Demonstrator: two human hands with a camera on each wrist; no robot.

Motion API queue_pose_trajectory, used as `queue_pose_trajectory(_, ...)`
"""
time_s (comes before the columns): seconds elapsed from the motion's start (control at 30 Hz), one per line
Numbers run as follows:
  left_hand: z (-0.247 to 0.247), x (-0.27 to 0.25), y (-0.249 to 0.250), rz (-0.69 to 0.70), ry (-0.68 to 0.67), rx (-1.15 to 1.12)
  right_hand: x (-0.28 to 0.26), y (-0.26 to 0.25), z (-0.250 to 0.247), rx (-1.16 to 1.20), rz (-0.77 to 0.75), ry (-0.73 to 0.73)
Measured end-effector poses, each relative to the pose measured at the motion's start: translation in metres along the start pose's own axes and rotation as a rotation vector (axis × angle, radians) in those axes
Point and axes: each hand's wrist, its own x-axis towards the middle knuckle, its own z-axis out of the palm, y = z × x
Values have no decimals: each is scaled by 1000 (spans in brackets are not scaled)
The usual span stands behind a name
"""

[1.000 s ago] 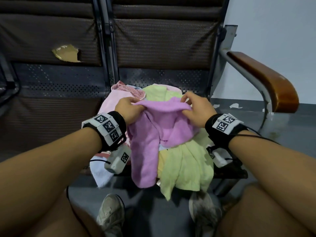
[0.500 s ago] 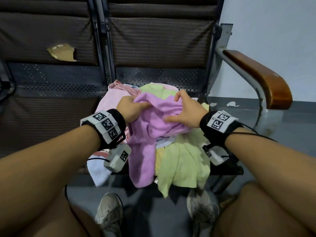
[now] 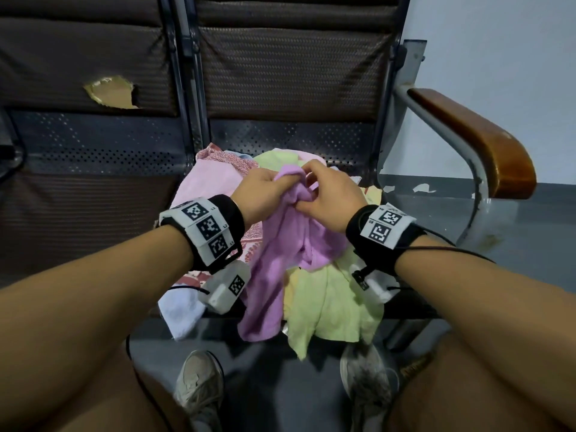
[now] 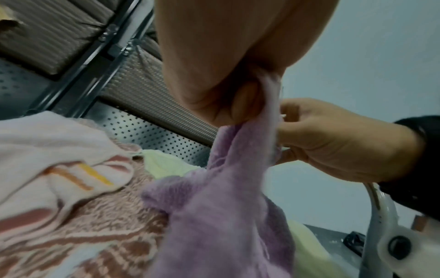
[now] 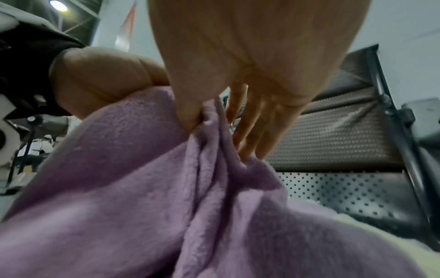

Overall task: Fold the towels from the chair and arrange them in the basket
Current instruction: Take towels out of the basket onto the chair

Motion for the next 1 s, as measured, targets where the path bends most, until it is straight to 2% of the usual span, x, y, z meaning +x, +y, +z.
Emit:
queue_pose_trajectory(0.13, -1, 3, 0, 96, 37, 281, -1, 3, 5, 49, 19, -99)
queue_pose_trajectory(0.27, -10, 5, -4, 100, 123, 403, -2, 5, 4, 418, 127, -219)
queue_pose_trajectory(0.33, -9, 5, -7, 124, 128, 384, -2, 6, 5, 413, 127, -189)
queue_pose_trajectory(0.47, -2, 2, -2, 221, 29, 212, -3, 2, 10, 278, 90, -103)
queue_pose_trajectory(0.53, 2, 2, -1, 263, -7, 203, -2, 2, 9, 204, 71, -28)
queue_pose_trajectory(0.63, 1, 5, -2, 280, 70, 320, -1, 7, 4, 156, 56, 34)
queue_pose_trajectory(0.7, -4, 7, -6, 231, 149, 452, -1, 13, 2, 133, 75, 33)
queue_pose_trajectory(0.77, -11, 10, -11, 154, 220, 510, 0, 16, -2, 196, 124, 54)
queue_pose_trajectory(0.83, -17, 12, -15, 119, 256, 468, 1, 17, -6, 340, 156, 44)
queue_pose_trajectory(0.9, -18, 13, -18, 159, 195, 399, 0, 13, -8, 410, 132, 1)
queue_pose_trajectory(1.0, -9, 10, -13, 238, 105, 359, -6, 2, -1, 286, 47, -17)
